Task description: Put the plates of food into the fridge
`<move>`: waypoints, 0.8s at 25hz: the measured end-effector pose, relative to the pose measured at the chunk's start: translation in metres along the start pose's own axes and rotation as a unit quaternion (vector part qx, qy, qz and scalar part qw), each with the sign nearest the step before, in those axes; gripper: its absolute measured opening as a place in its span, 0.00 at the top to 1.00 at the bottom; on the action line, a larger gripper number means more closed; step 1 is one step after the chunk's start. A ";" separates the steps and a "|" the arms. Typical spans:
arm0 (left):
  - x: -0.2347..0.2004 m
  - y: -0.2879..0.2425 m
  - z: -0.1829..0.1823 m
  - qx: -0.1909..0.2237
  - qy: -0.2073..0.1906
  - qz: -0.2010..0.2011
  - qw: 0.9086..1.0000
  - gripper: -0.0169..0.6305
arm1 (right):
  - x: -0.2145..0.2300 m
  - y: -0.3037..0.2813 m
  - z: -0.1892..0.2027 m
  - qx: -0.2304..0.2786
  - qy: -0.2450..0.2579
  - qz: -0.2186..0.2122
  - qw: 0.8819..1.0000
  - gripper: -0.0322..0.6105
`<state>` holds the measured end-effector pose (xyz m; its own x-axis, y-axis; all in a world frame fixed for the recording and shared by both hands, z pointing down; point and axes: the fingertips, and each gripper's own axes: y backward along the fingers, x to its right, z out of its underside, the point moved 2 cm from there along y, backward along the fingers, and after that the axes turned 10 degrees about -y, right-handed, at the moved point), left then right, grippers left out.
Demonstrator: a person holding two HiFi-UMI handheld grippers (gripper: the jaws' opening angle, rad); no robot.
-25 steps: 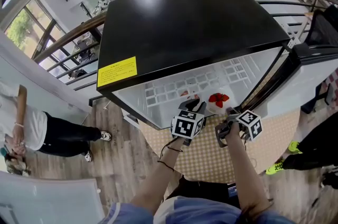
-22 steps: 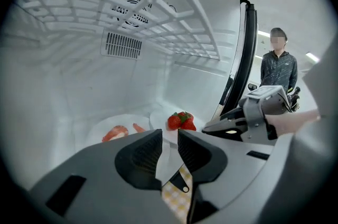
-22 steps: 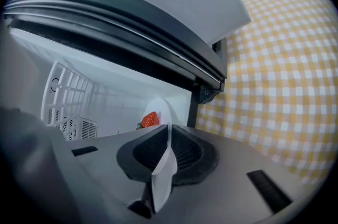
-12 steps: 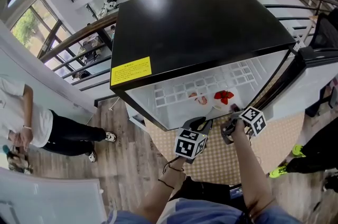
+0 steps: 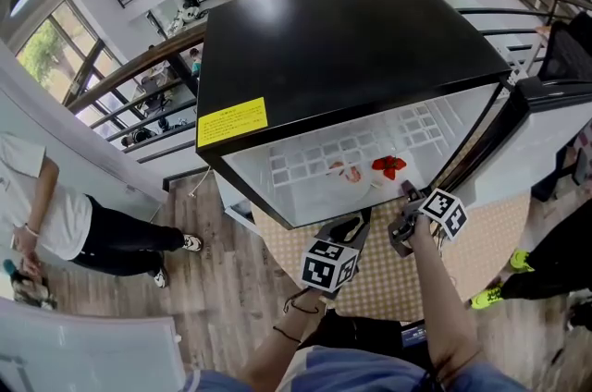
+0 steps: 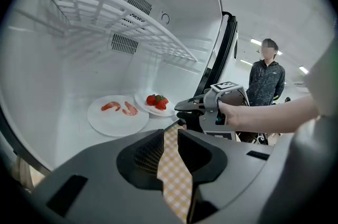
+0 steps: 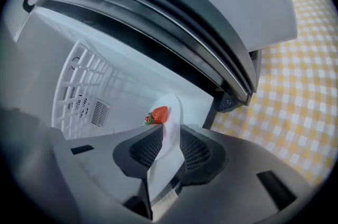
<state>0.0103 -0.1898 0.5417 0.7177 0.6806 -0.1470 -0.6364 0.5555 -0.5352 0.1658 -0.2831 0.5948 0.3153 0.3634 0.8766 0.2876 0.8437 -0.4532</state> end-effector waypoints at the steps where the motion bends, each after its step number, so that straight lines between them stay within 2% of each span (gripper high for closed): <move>1: 0.001 0.002 0.002 0.000 0.002 0.001 1.000 0.84 | 0.000 0.002 0.000 -0.001 -0.002 -0.001 1.000 0.80; 4: 0.005 0.008 0.005 0.003 0.005 0.004 1.000 0.84 | 0.001 0.013 0.001 -0.004 0.014 -0.002 1.000 0.80; 11: 0.015 0.035 0.012 0.018 0.017 0.012 1.000 0.84 | -0.005 0.043 0.026 -0.047 0.102 -0.017 0.994 0.84; 16: 0.023 0.060 0.013 0.034 0.020 0.021 0.999 0.84 | -0.023 0.071 0.048 -0.070 0.173 -0.038 0.982 0.87; 20: 0.035 0.082 0.019 0.041 0.020 0.037 0.998 0.84 | -0.036 0.103 0.075 -0.080 0.246 -0.048 0.965 0.88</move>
<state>-0.0216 -0.1116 0.5085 0.6775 0.7024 -0.2184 -0.7082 0.5426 -0.4517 0.1161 -0.1800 0.5286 0.6604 0.0217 0.7506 0.4597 0.7787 -0.4270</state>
